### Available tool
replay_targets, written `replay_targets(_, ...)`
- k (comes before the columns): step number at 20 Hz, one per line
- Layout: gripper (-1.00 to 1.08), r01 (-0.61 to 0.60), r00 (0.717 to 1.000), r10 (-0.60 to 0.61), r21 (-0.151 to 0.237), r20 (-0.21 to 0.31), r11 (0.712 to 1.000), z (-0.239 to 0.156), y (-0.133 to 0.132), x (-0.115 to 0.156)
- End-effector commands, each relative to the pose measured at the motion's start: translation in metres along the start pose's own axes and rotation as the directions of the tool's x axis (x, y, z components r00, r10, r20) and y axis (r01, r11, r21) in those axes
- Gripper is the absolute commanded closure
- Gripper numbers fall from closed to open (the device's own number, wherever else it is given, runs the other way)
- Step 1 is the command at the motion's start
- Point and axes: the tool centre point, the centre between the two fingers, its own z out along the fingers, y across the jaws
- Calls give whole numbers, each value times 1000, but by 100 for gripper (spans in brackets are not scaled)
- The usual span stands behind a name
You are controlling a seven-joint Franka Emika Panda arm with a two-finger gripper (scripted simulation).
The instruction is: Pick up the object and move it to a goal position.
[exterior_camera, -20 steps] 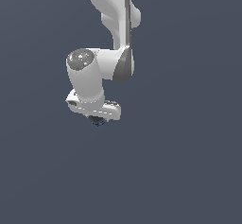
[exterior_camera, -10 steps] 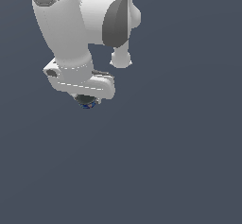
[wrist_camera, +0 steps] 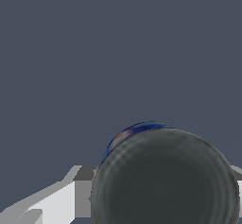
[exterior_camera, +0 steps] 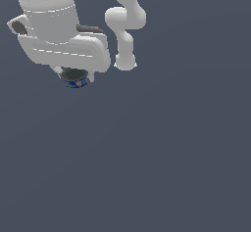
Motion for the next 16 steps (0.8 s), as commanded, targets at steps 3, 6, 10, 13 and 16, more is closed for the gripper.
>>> replay_targets(3,108,0,1000,0,0,0,1000,-43,6,1)
replay_targets(6,108,1,1000,-1,0,0,1000,-66,10,2)
replay_targets(10,108,1,1000,-1,0,0,1000,-88,13,4)
replay_targets(13,108,1,1000,-1,0,0,1000,-100,15,5)
replay_targets(16,108,1,1000,-1,0,0,1000,-109,16,6)
